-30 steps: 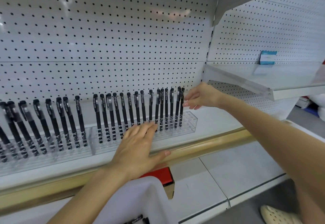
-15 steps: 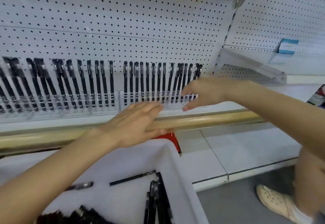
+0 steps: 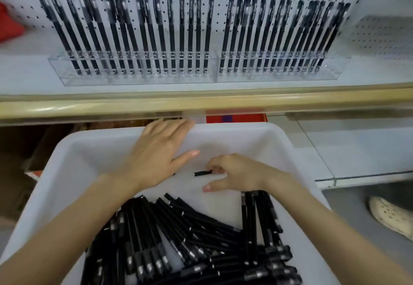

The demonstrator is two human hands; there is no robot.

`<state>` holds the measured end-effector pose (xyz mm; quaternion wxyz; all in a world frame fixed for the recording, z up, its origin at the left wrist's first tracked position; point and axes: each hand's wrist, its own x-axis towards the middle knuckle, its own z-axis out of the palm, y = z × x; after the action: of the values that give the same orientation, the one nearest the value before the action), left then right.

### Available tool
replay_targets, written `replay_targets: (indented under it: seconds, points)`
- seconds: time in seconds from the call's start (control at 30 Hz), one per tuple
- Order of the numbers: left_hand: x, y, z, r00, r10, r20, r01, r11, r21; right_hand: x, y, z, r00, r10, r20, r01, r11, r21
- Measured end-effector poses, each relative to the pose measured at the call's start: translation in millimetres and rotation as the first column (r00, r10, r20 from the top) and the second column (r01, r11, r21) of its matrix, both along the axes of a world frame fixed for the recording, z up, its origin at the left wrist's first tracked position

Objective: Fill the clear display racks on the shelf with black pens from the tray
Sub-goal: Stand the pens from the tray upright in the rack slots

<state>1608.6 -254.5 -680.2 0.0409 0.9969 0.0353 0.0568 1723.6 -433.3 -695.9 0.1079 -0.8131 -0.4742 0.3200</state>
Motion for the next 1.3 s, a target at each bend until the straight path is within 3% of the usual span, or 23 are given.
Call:
replay_targets:
  seconds: [0.1, 0.3, 0.53, 0.73, 1.0, 1.1, 1.2, 1.3]
  points:
    - [-2.2, 1.1, -7.5, 1.000, 0.017, 0.016, -0.017, 1.000, 0.005, -14.6, 4.8, -9.2, 0.998, -0.011, -0.062, 0.013, 1.000, 0.027]
    - [-0.2, 8.9, -10.2, 0.999, 0.023, 0.046, -0.020, 0.998, -0.062, -31.3, 9.3, -21.4, 0.970, 0.093, -0.227, -0.138, 0.971, -0.194]
    - [2.1, 9.7, -15.3, 0.996, 0.016, 0.090, -0.007, 0.995, -0.100, -29.9, 16.0, -26.9, 0.970, 0.151, -0.189, -0.190, 0.959, -0.209]
    - [3.4, 11.3, -14.7, 0.994, 0.006, 0.108, 0.009, 0.990, -0.138, -27.2, 15.3, -28.7, 0.937, 0.088, -0.338, -0.123, 0.989, -0.085]
    - [6.1, 14.0, -10.1, 0.993, 0.034, 0.110, 0.012, 0.917, -0.398, -26.5, 14.1, -20.6, 0.826, -0.018, -0.564, 0.046, 0.998, 0.036]
    - [5.1, 8.5, -2.9, 0.993, 0.091, 0.079, -0.033, 0.834, -0.550, -29.6, 14.3, -11.9, 0.825, -0.017, -0.565, 0.089, 0.991, 0.099]
    - [2.0, 5.3, 6.5, 0.975, 0.140, 0.174, 0.056, 0.600, -0.798, -30.0, 12.7, 5.2, 0.853, -0.026, -0.521, 0.126, 0.979, 0.158]
    - [0.9, 3.6, 20.0, 0.943, 0.128, 0.308, 0.185, 0.568, -0.802, -19.1, 9.5, 29.0, 0.911, -0.020, -0.413, 0.120, 0.969, 0.217]
